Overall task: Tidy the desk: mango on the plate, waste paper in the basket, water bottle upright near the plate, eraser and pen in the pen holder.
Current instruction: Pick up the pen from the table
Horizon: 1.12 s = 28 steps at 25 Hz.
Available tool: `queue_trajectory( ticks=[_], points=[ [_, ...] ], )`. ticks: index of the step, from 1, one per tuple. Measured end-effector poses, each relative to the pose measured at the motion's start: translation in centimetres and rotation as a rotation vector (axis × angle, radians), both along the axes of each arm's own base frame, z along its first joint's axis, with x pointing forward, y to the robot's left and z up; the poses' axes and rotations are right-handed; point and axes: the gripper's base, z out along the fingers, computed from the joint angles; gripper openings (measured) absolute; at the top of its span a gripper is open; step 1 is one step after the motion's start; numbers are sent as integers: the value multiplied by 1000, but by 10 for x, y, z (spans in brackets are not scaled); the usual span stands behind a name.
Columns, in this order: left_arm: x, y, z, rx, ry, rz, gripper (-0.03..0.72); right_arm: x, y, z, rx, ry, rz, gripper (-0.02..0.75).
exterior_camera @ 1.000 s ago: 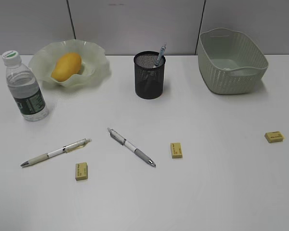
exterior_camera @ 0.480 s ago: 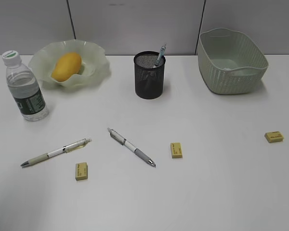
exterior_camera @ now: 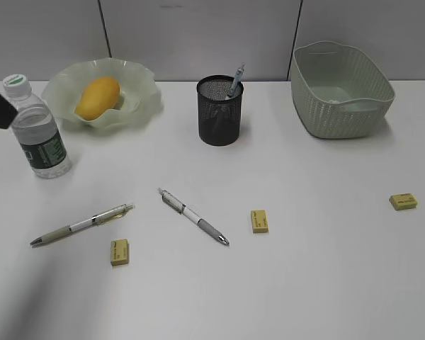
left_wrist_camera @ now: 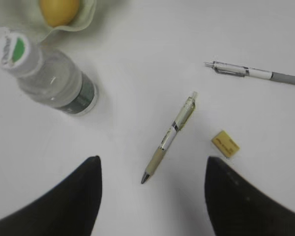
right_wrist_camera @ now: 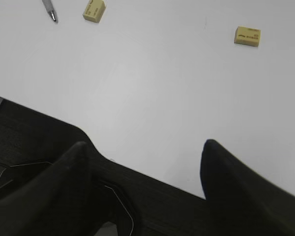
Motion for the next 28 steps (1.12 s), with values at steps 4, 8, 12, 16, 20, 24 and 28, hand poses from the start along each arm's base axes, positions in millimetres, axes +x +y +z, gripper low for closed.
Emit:
queue_trajectory(
  ticks=[4,8,12,16,20,24,28],
  points=[
    [24,-22,-12,53,47,-73,499,0,0,0,0,0,0,553],
    [41,-37,-39,107,172,-112,499,0,0,0,0,0,0,553],
    [54,-46,-72,191,276,-152,499,0,0,0,-1,0,1,552],
    [63,-52,-102,253,360,-187,499,0,0,0,-1,0,1,552],
    [74,-56,-129,286,422,-195,499,0,0,0,-1,0,1,553],
    [89,-62,-149,298,460,-199,499,0,0,0,0,0,0,552],
    [104,-69,-162,300,467,-199,499,0,0,0,0,0,0,552]
  ],
)
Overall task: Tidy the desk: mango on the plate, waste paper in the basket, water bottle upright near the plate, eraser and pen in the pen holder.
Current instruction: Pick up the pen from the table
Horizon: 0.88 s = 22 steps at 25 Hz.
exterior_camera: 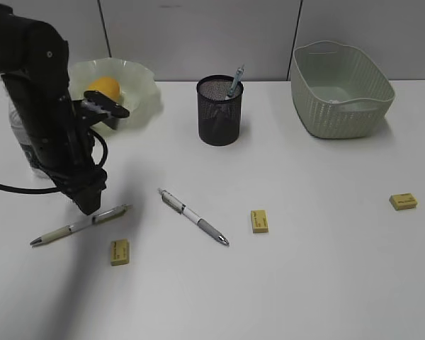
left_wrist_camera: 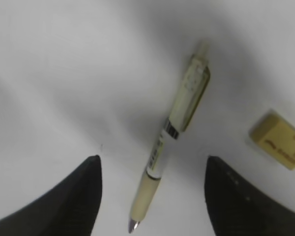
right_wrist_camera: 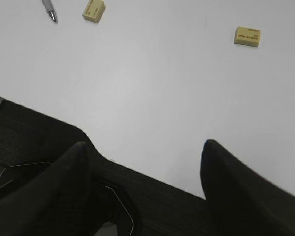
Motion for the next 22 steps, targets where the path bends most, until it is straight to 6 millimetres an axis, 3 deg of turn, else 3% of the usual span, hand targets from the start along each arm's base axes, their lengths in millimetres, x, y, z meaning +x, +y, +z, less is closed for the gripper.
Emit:
queue_trajectory(
  ticks=[10,22],
  points=[
    [15,-6,-34,19,32,-50,499,0,0,0,-1,0,1,552],
    [18,-8,-42,12,26,-112,455,0,0,0,1,-1,0,552]
  ],
)
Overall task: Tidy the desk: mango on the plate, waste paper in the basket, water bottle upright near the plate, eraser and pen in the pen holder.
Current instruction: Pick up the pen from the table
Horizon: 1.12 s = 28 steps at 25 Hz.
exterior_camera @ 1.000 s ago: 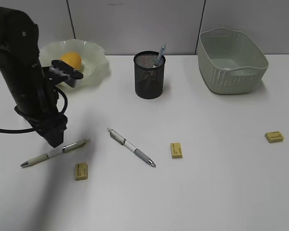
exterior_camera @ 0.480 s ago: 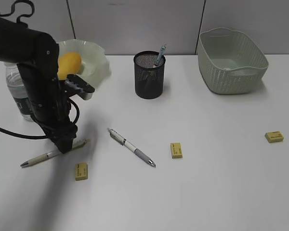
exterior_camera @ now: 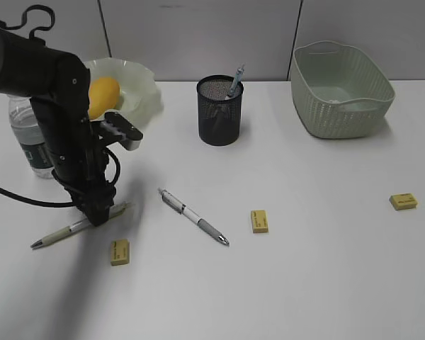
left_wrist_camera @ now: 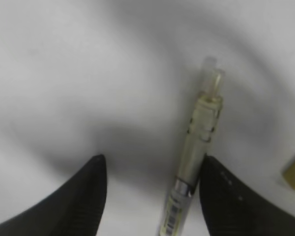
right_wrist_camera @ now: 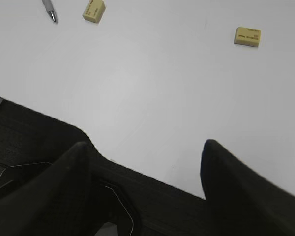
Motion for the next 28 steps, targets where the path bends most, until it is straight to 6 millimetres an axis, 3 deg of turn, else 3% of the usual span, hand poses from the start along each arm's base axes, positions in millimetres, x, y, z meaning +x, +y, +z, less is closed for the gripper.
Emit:
queue_trajectory(
  ticks=[7,13,16,25,28],
  points=[
    [1,-1,-6,3,8,0,425,0,0,0,-1,0,1,552],
    [3,2,-5,18,1,-10,197,0,0,0,-1,0,1,552],
    [3,2,-5,19,7,-8,136,0,0,0,0,0,0,552],
    [-7,1,-2,17,101,31,130,0,0,0,0,0,0,552],
    [-10,1,10,16,127,38,130,0,0,0,-1,0,1,552]
  ],
)
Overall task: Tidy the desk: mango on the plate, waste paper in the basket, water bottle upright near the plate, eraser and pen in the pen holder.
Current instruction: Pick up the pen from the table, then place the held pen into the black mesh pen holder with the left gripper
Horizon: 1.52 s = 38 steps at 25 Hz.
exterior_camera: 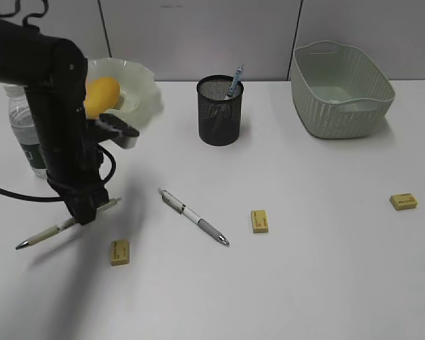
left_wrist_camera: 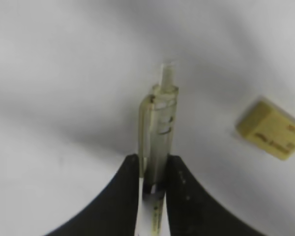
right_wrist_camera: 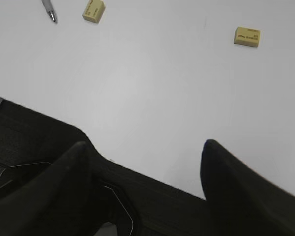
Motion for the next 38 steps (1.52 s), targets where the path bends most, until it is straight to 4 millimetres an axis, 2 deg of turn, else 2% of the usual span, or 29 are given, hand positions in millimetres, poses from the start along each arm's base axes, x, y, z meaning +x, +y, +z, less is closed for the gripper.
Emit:
queue_trajectory(
  ticks=[3,7,14,16,20,23,26,33,38],
  points=[
    [4,-3,26,-29,-30,9,130,0,0,0,0,0,0,552],
    [16,-14,72,-128,-129,32,130,0,0,0,0,0,0,552],
    [46,-42,152,-462,-423,116,130,0,0,0,1,0,-1,552],
    [54,-50,167,-584,-516,167,129,0,0,0,1,0,-1,552],
    [67,-60,185,-786,-655,302,129,0,0,0,1,-1,-1,546],
    [75,-66,190,-881,-736,385,129,0,0,0,1,-2,0,541],
    [82,-76,185,-923,-796,430,129,0,0,0,1,-2,0,540],
    [94,-103,156,-941,-894,473,128,0,0,0,2,-3,-1,540],
    [104,-111,125,-913,-909,500,128,0,0,0,2,-3,-1,540]
  ],
)
